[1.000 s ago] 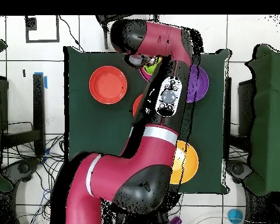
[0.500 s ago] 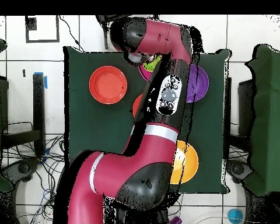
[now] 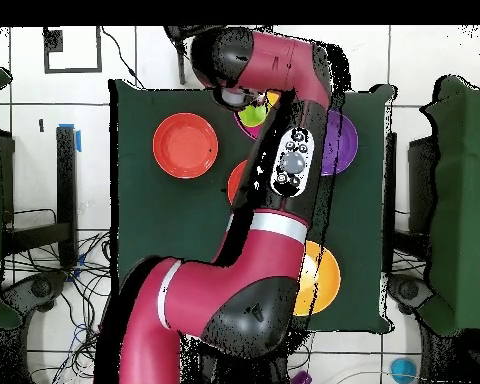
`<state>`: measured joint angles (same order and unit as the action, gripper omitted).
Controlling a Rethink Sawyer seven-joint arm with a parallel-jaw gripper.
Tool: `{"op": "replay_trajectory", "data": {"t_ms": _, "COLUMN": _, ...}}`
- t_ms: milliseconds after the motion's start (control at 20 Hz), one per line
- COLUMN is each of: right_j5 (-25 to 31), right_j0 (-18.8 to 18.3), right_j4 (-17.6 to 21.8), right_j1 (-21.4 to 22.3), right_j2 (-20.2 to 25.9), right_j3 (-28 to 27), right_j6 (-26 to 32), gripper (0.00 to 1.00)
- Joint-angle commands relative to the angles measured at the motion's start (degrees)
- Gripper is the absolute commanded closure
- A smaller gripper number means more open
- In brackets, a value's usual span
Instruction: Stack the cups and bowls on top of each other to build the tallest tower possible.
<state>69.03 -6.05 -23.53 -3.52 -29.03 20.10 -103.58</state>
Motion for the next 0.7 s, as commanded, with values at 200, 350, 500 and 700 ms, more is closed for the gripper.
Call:
{"op": "replay_trajectory", "data": {"t_ms": 200, "right_j5": 3.4, "right_j0": -1.0, "right_j4": -0.2, "right_j1": 0.1, "right_j2": 2.3, "right_j3": 0.6, "right_j6": -6.4, "gripper": 0.0}}
{"op": "replay_trajectory", "data": {"t_ms": 350, "right_j5": 3.3, "right_j0": -1.2, "right_j4": -0.2, "right_j1": -0.2, "right_j2": 2.5, "right_j3": 0.4, "right_j6": -5.9, "gripper": 0.0}}
{"op": "replay_trajectory", "data": {"t_ms": 500, "right_j5": 3.0, "right_j0": -1.5, "right_j4": -0.2, "right_j1": -0.3, "right_j2": 2.6, "right_j3": 0.4, "right_j6": -5.5, "gripper": 0.0}}
{"op": "replay_trajectory", "data": {"t_ms": 700, "right_j5": 3.2, "right_j0": -1.8, "right_j4": -0.5, "right_j1": -0.4, "right_j2": 2.8, "right_j3": 0.0, "right_j6": -5.1, "gripper": 0.0}}
